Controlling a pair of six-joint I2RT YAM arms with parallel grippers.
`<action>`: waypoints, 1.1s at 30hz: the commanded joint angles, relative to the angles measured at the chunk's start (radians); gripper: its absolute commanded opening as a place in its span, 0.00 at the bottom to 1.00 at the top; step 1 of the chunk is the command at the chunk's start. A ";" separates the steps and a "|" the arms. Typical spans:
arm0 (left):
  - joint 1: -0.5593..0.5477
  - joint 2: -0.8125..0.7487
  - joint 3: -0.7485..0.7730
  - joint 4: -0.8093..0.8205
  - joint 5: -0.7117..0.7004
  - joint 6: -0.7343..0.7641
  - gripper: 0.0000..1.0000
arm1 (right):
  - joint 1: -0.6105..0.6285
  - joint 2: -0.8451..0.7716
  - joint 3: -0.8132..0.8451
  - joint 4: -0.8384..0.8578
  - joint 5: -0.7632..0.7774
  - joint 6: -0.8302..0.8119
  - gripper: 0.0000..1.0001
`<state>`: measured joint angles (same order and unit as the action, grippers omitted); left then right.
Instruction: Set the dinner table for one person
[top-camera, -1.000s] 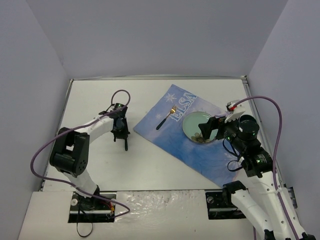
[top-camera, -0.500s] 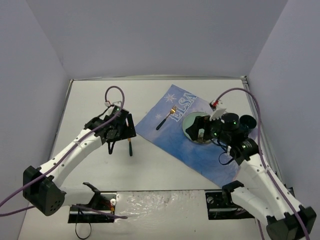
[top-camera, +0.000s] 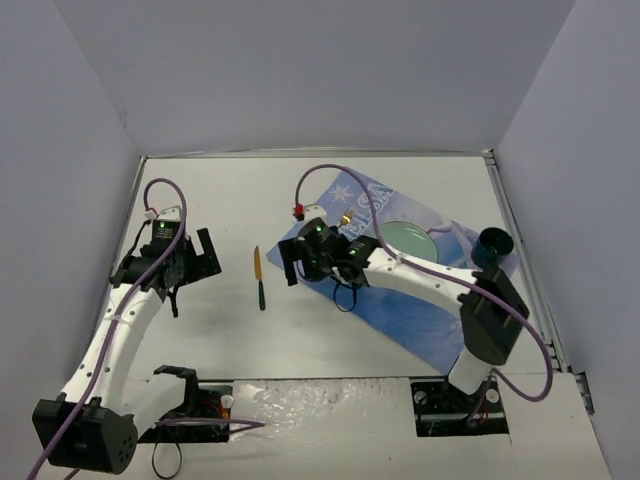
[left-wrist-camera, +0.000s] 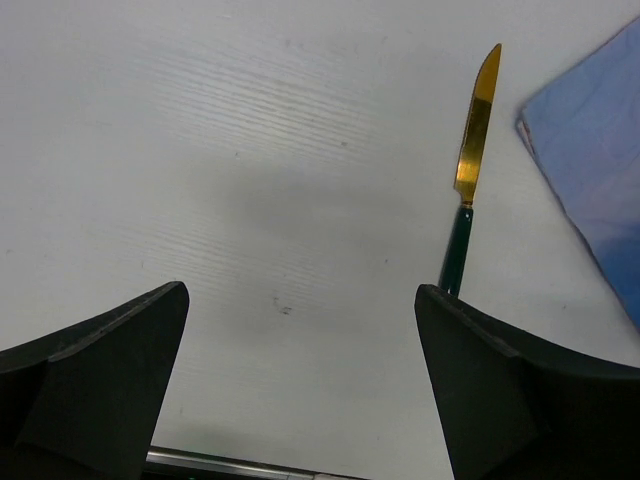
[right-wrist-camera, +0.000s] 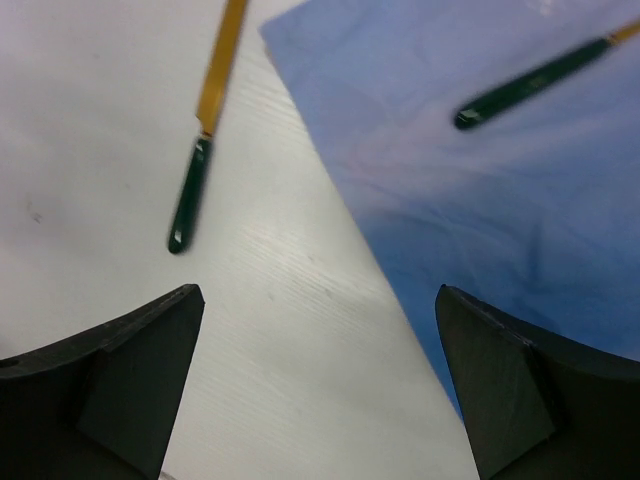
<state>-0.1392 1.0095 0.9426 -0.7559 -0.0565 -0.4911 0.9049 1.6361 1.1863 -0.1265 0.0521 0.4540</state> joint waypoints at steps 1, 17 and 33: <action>0.026 -0.062 -0.046 0.095 -0.015 0.048 0.95 | 0.113 0.212 0.245 -0.025 0.207 0.078 0.95; -0.037 -0.131 -0.138 0.106 -0.185 -0.026 0.97 | 0.198 0.616 0.587 -0.113 0.380 0.152 0.64; -0.057 -0.139 -0.140 0.107 -0.184 -0.026 0.97 | 0.211 0.581 0.503 -0.145 0.376 0.193 0.00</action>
<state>-0.1891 0.8822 0.7757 -0.6903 -0.2222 -0.5075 1.1071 2.2864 1.7425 -0.2404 0.3977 0.6091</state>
